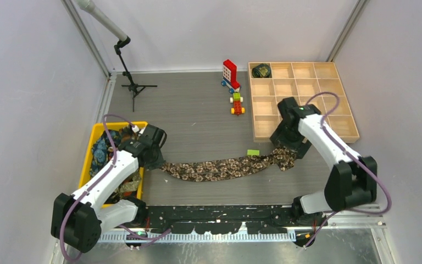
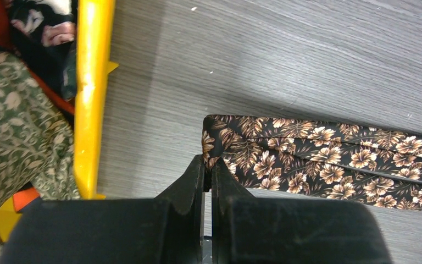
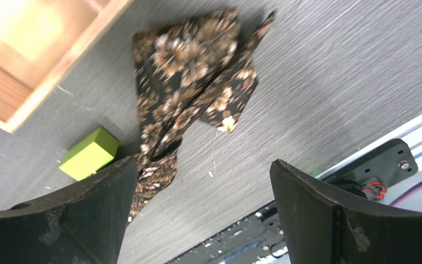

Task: Roll the ties
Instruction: Flatten out the tie at the center of the board.

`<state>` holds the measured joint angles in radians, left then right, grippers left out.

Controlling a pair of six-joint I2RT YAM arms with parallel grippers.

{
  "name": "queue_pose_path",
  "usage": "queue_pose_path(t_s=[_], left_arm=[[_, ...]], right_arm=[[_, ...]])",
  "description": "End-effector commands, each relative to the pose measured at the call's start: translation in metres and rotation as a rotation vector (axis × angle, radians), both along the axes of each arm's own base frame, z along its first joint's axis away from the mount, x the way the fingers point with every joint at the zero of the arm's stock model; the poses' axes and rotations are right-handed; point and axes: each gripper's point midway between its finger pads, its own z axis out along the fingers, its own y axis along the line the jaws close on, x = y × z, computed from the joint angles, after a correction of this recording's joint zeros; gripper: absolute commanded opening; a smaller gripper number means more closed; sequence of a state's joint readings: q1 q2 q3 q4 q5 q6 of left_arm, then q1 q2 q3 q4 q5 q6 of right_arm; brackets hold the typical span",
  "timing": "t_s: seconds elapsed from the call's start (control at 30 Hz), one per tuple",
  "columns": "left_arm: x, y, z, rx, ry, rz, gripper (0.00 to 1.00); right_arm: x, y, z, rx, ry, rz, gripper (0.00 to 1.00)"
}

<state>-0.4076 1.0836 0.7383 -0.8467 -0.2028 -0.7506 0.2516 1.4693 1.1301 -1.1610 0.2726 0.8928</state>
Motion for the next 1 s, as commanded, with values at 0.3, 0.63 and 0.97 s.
queue_pose_path(t_s=[0.3,0.63,0.97], left_arm=[[-0.003,0.033,0.026,0.006,-0.09,0.187,0.0],[-0.004,0.03,0.025,-0.026,-0.082,0.18,0.0],[-0.003,0.029,0.025,-0.031,-0.087,0.17,0.0]], right_arm=[[0.024,-0.044,0.006,0.217,-0.483,-0.294,0.81],[0.044,-0.027,-0.02,0.423,-0.591,-0.416,0.82],[0.048,-0.019,-0.061,0.485,-0.525,-0.487,0.77]])
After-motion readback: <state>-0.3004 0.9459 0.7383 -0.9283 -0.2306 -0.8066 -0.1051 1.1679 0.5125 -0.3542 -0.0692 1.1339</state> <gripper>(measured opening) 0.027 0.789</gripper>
